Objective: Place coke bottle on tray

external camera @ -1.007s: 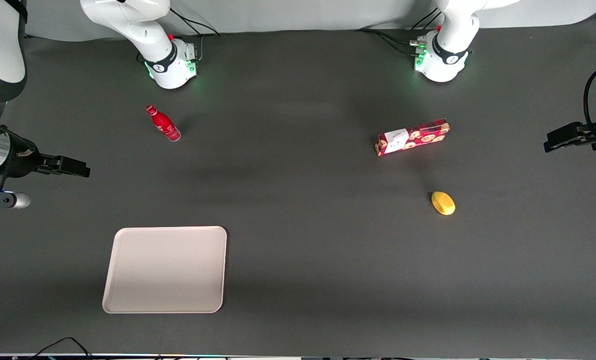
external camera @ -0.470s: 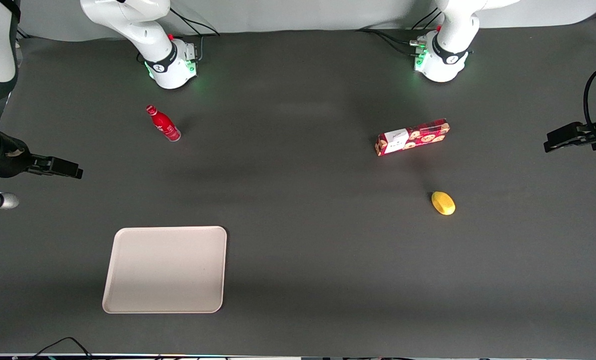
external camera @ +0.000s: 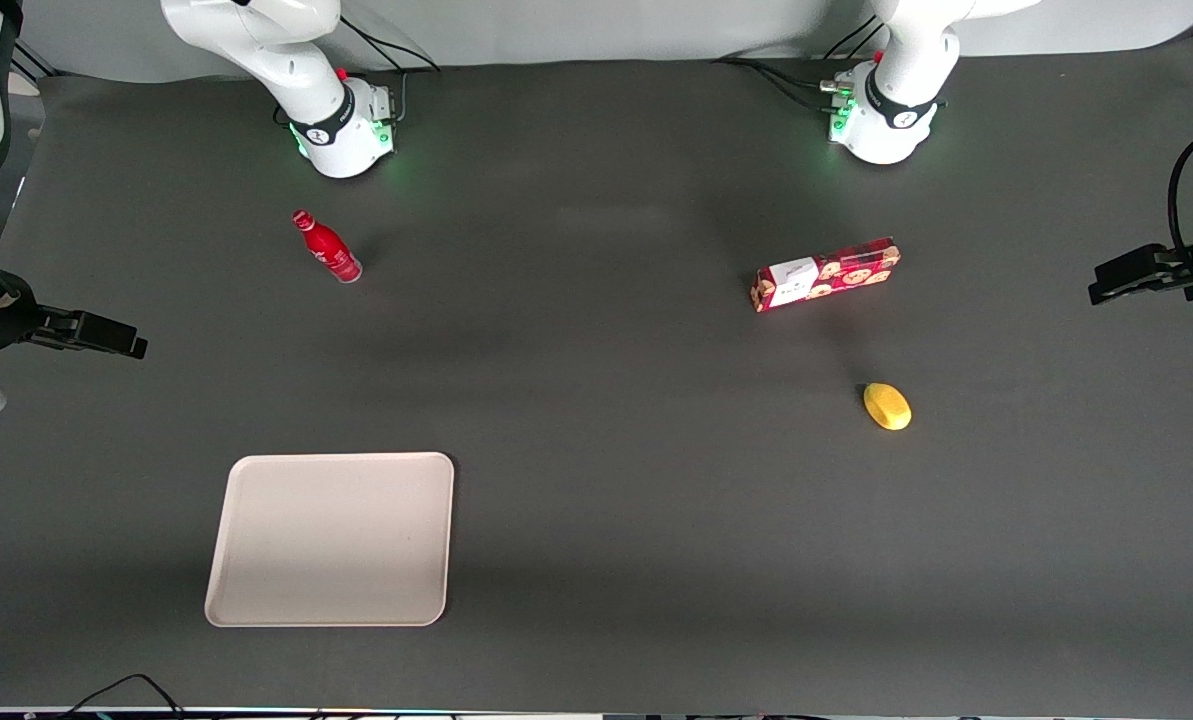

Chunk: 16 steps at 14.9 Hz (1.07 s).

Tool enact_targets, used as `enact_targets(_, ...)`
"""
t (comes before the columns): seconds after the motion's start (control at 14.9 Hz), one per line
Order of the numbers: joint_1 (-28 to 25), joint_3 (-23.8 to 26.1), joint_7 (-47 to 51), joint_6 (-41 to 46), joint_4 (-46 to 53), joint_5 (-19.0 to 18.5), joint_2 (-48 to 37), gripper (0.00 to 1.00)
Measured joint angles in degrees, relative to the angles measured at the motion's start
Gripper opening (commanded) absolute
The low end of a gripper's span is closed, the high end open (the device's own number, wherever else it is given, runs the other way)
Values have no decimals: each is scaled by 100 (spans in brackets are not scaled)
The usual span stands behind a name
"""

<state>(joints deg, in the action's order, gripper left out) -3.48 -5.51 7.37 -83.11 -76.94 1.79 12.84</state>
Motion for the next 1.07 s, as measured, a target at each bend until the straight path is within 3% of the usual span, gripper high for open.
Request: enact_targets(1.07, -25, 237, 0, 567, 55, 0, -470, 100)
